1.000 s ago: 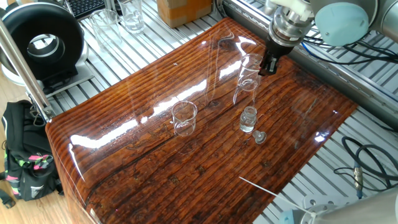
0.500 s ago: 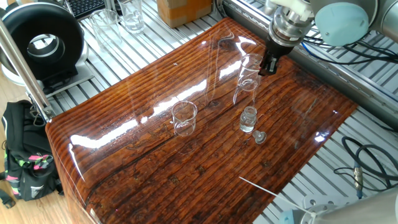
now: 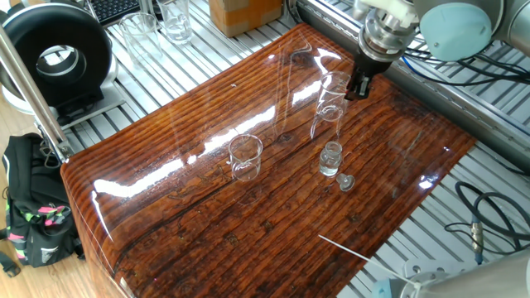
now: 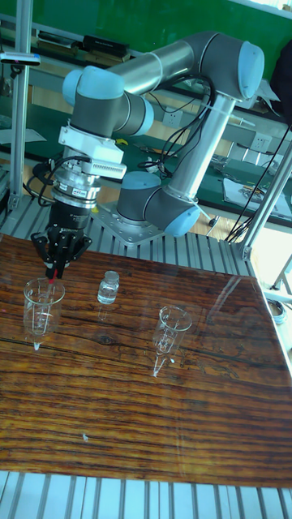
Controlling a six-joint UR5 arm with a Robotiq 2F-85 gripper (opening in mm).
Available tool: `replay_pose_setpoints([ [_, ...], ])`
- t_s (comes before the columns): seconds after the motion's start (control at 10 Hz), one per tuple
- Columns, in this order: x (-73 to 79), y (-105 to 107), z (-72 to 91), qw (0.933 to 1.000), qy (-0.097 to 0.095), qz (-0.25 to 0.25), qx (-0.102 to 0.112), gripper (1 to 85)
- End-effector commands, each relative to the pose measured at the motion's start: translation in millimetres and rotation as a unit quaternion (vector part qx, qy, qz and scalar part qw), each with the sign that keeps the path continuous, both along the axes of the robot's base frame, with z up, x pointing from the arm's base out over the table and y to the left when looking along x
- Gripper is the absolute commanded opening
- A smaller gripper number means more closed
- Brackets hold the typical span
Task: Transfer liquid using a dropper
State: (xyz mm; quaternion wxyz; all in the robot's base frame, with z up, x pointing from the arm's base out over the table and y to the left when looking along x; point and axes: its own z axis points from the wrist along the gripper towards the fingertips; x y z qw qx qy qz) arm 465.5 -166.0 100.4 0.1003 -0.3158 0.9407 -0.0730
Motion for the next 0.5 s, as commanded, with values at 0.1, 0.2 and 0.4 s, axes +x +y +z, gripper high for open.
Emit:
replay_pose_setpoints([
  [0.1, -0.2, 2.3, 2.3, 0.9999, -0.001, -0.006, 0.008, 12.0],
  [0.2, -1.7, 4.0, 3.3, 0.9999, 0.001, -0.008, 0.013, 6.0],
  [0.4, -0.6, 2.3, 8.6, 0.9999, 0.000, -0.006, 0.008, 2.0],
])
